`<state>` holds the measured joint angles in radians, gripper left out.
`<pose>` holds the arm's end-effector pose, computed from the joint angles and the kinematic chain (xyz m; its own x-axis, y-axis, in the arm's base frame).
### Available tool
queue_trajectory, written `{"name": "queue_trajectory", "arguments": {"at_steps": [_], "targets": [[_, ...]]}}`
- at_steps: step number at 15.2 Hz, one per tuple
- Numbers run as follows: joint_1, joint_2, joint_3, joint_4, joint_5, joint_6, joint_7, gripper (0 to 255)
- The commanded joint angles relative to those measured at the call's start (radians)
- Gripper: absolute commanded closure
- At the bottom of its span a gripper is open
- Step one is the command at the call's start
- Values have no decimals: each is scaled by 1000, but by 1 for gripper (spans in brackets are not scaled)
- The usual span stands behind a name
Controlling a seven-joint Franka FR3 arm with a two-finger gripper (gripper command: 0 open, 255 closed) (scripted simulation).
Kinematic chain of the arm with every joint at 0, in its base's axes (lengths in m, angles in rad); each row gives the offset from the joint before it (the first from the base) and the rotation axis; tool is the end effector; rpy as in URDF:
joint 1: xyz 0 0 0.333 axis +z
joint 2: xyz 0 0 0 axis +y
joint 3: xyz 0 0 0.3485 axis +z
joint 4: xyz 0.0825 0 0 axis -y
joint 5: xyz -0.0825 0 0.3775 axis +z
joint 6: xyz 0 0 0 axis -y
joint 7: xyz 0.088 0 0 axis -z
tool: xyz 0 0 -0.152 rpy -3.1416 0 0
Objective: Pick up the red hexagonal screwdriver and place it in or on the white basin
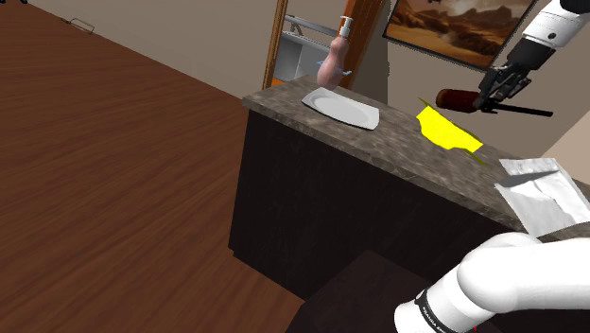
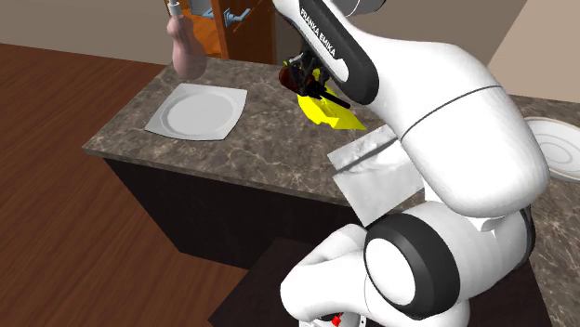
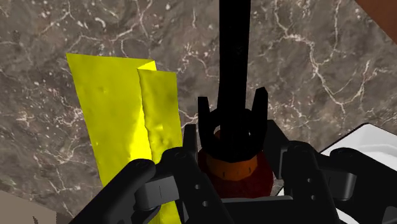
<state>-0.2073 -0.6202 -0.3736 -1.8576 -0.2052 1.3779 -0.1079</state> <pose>0.2168 -0.2556 0.7049 0.8871 -0.4503 0.1012 -0.4520 -0.8920 -0.0066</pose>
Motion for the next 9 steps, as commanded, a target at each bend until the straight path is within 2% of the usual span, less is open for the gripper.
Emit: {"name": "queue_trajectory", "arguments": {"at_steps": [1, 9], "targets": [[-16, -51, -12, -16, -22, -30, -30, 255], [-78, -215, -71, -54, -116, -130, -156, 255]]}}
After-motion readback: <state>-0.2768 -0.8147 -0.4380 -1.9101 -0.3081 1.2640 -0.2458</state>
